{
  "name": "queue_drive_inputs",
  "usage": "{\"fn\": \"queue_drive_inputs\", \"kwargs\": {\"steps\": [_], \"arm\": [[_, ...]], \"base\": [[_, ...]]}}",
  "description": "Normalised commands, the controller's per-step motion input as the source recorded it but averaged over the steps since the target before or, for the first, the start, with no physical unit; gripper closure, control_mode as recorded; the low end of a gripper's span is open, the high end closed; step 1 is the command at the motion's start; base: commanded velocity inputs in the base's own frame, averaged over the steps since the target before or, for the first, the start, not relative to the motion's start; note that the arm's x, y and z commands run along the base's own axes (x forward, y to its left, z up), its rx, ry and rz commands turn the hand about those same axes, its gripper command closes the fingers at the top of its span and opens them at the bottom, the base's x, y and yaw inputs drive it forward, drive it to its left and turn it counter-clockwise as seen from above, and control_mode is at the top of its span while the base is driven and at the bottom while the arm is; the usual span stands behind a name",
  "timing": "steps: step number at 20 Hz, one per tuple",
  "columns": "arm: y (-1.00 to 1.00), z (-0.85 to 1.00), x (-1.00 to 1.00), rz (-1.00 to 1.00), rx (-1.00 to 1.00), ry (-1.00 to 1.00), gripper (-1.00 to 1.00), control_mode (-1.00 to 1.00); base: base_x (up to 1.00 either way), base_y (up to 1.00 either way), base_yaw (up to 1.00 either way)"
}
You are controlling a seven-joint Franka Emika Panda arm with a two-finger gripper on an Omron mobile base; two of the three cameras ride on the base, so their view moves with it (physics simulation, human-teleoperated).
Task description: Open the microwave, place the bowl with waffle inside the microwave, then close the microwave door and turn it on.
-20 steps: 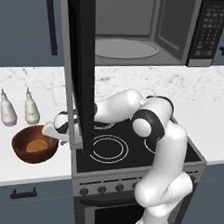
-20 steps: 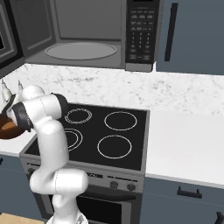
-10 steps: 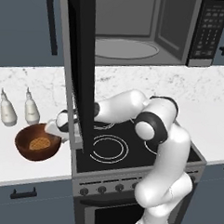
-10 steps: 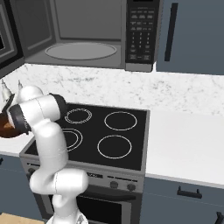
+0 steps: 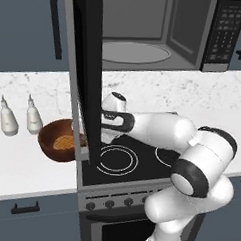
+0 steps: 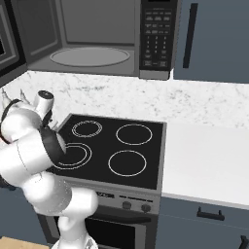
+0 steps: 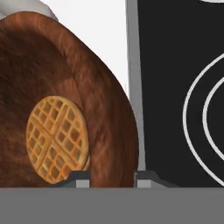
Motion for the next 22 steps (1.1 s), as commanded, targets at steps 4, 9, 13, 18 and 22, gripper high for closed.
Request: {"fn": "queue_drive_inputs", "kwargs": {"steps": [4, 9, 13, 18, 22], "arm": [[-1.00, 0.92, -0.56, 0.00, 0.00, -0.21, 1.00, -1.00], [-1.00, 0.97, -0.30, -0.11, 0.00, -0.09, 1.00, -1.00], [-1.00, 1.00, -0.48, -0.14, 0.00, -0.10, 1.00, -1.00], [-0.78, 1.00, -0.46, -0.16, 0.05, -0.10, 1.00, -1.00], [-0.44, 1.00, -0.29, -0.16, 0.13, -0.10, 1.00, -1.00]], "base": [[0.00, 0.00, 0.00], [0.00, 0.00, 0.00], [0.00, 0.00, 0.00], [0.00, 0.00, 0.00], [0.00, 0.00, 0.00]]}}
